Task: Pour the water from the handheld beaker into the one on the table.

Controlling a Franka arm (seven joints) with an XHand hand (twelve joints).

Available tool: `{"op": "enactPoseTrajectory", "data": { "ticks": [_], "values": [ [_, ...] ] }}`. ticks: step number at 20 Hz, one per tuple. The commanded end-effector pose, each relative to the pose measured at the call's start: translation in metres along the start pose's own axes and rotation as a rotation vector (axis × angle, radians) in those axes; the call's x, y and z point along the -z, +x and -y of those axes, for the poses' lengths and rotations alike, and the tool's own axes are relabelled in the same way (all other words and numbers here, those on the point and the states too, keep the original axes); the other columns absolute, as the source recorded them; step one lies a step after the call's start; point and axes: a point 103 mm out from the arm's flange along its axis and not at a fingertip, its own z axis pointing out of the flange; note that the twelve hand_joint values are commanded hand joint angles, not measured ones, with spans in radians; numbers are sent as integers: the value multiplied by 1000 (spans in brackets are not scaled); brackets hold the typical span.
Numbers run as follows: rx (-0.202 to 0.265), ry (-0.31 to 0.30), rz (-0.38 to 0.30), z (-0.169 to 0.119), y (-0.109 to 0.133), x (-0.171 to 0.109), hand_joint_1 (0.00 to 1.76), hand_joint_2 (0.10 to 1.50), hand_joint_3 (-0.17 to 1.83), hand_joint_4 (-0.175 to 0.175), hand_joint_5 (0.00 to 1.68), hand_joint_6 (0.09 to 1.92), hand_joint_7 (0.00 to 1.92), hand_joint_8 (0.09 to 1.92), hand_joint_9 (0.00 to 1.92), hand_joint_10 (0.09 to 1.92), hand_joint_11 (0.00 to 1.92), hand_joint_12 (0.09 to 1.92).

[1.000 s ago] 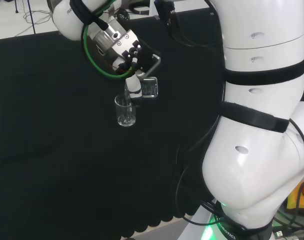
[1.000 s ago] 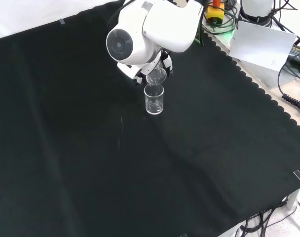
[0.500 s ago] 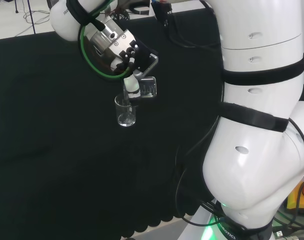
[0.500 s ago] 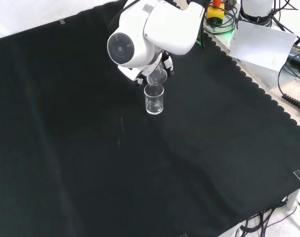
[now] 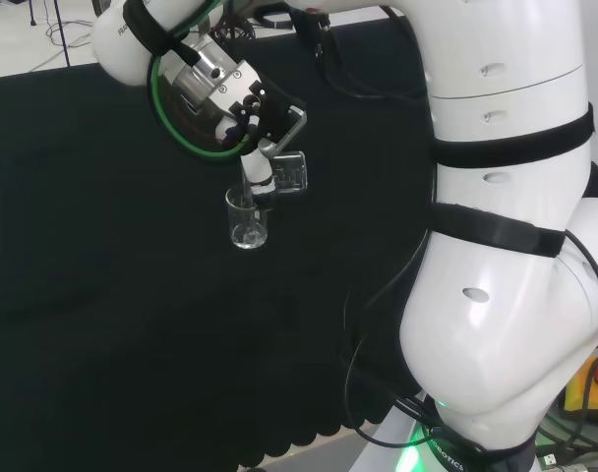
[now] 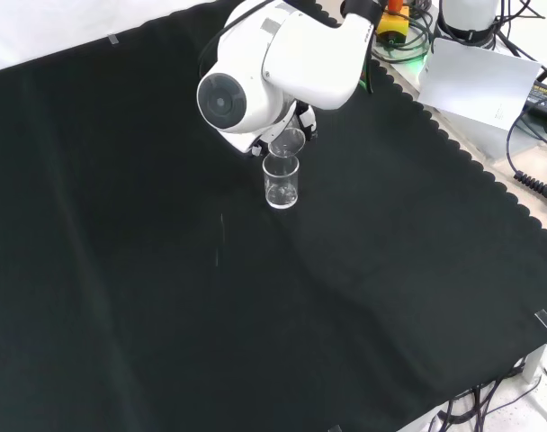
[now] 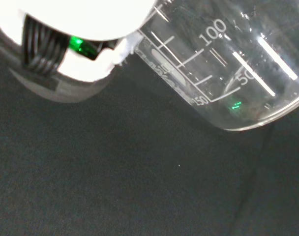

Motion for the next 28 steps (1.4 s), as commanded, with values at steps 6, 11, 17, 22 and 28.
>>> {"op": "enactPoseTrajectory", "data": {
  "ticks": [6,11,17,22,28],
  "values": [
    [-10,16,4,1,-3,3,1309,623,755,-175,1202,808,1256,793,1500,722,1254,790],
    [-17,25,11,2,-1,4,1309,623,756,-175,1202,809,1256,793,1500,723,1255,790],
    [-17,32,6,1,-2,4,1309,623,756,-175,1202,809,1256,794,1501,723,1256,790],
    [-17,35,5,1,-1,4,1309,623,757,-175,1202,810,1256,794,1501,723,1257,790],
    [-16,33,4,0,-1,5,1309,623,757,-175,1202,810,1255,795,1501,724,1258,790]
  ]
}}
